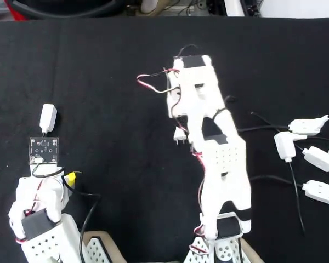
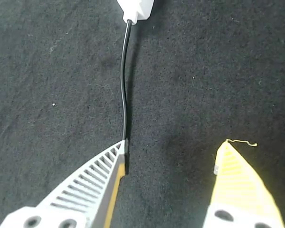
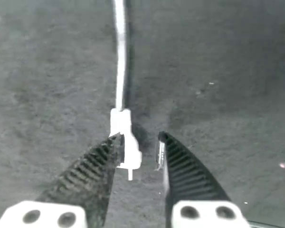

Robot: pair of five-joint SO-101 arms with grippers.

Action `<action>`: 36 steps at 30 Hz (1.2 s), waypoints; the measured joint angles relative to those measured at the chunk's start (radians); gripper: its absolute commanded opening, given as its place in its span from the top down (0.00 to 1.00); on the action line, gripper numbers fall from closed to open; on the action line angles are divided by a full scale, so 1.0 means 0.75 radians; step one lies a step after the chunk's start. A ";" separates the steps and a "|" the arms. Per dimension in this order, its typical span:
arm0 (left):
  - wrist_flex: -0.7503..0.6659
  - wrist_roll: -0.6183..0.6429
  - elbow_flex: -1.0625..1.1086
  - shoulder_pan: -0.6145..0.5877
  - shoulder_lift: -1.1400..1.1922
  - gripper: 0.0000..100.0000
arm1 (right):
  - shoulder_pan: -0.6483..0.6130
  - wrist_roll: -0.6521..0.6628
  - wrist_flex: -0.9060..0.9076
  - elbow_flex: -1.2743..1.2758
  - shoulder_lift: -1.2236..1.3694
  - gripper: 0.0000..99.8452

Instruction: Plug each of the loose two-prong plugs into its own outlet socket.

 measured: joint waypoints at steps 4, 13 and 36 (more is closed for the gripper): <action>0.000 0.000 0.000 0.000 0.000 0.70 | 0.023 0.008 0.000 0.000 0.000 0.95; 0.000 0.000 0.000 0.000 0.000 0.70 | 0.023 0.008 0.000 0.000 0.000 0.98; 0.000 0.000 0.000 0.000 0.000 0.70 | -0.023 0.430 0.000 0.288 -0.348 0.97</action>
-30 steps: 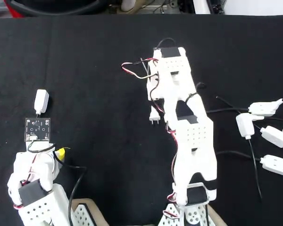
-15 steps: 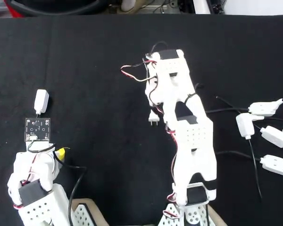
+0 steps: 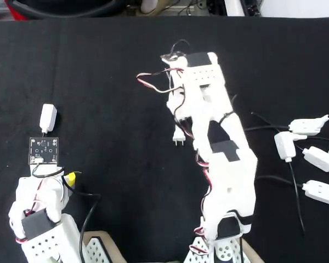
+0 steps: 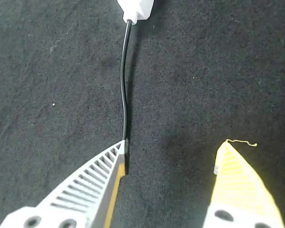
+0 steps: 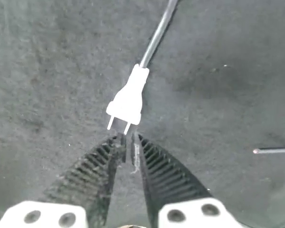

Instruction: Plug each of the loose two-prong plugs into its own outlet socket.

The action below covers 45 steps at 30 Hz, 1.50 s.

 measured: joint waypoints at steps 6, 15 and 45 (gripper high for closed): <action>0.000 0.000 0.000 0.000 0.000 0.70 | 0.000 0.000 0.000 0.000 -0.049 0.97; 0.000 0.000 0.000 0.000 0.000 0.70 | -0.041 0.000 0.000 0.000 -0.051 0.97; 0.000 0.000 0.000 0.000 0.000 0.70 | -0.039 0.008 0.004 0.108 -0.051 0.97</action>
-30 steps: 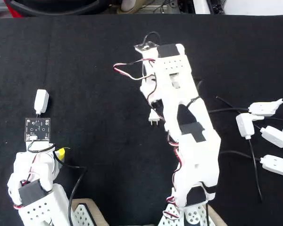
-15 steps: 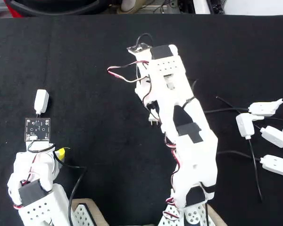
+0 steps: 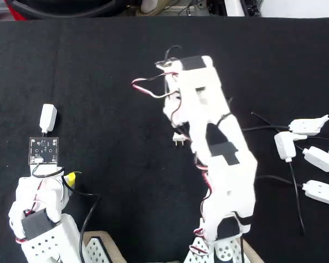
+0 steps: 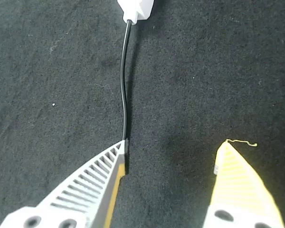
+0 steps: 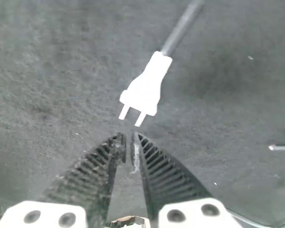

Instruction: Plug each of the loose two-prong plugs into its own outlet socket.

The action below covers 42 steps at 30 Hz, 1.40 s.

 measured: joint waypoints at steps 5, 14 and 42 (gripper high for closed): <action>0.000 0.000 0.000 0.000 0.000 0.70 | 0.065 0.000 0.000 0.057 0.000 0.97; 0.000 -0.014 0.000 0.000 0.000 0.70 | 0.063 0.129 0.000 0.184 0.000 0.97; 0.000 -0.045 0.008 0.000 0.000 0.70 | -0.145 -0.235 -0.008 -0.115 0.323 0.89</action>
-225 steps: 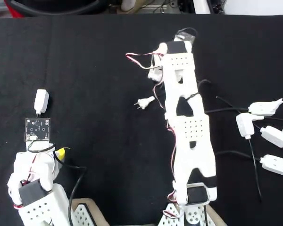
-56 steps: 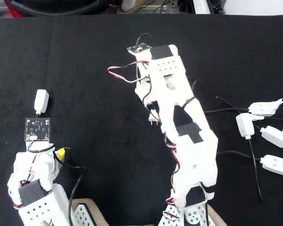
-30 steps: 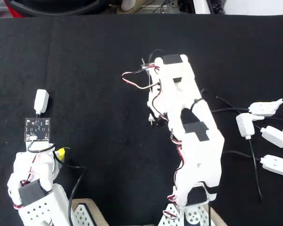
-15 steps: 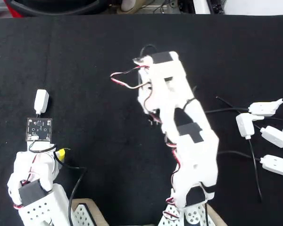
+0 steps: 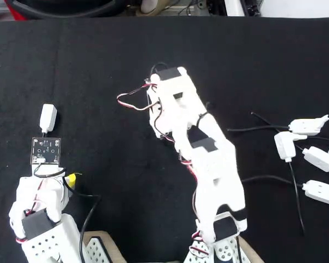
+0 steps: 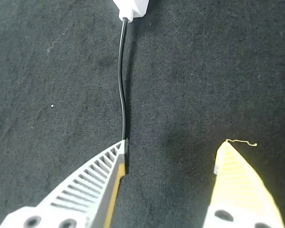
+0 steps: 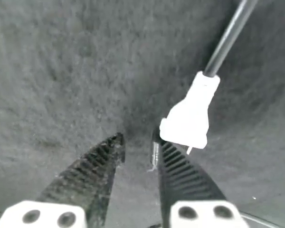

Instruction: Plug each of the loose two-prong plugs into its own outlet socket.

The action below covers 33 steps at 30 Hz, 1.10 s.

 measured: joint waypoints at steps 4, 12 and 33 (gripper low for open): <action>0.000 0.000 0.006 0.000 0.000 0.70 | 0.002 -0.002 0.008 -0.074 0.027 0.89; 0.000 -0.002 0.006 0.000 0.000 0.70 | -0.002 0.068 0.008 -0.037 -0.145 0.89; 0.000 -0.002 0.006 0.000 0.000 0.70 | 0.088 0.186 -0.094 0.106 -0.188 0.89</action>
